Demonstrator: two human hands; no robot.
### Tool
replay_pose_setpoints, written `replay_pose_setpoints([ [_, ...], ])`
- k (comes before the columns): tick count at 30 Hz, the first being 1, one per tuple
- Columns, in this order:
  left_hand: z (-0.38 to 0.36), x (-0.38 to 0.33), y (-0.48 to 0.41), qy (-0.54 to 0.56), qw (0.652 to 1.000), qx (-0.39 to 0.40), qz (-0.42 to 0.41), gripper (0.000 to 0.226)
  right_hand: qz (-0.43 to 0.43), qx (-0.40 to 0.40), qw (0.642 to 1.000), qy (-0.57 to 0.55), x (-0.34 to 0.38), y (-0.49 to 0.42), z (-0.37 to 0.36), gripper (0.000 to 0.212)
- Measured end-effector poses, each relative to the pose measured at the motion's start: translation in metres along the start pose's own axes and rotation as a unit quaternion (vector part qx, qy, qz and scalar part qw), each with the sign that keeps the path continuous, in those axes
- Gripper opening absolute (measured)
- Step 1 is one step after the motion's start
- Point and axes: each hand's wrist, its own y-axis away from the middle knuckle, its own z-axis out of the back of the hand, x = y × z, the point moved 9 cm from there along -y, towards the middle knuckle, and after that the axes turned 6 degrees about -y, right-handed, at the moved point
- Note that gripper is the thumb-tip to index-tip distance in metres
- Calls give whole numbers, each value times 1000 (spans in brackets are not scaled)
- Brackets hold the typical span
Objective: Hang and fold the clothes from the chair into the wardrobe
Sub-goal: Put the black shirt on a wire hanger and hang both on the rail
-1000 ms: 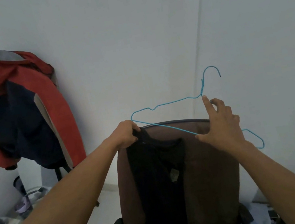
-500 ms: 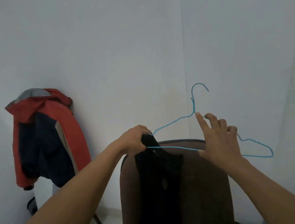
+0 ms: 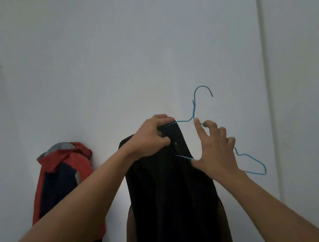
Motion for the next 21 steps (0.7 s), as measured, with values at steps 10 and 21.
replay_pose_setpoints([
  [10, 90, -113, 17, -455, 881, -14, -128, 84, -4, -80, 968, -238, 10, -13, 83, 115],
  [21, 160, -108, 38, -486, 867, -63, -91, 111, 73, -103, 974, -187, 67, -22, 126, 108],
])
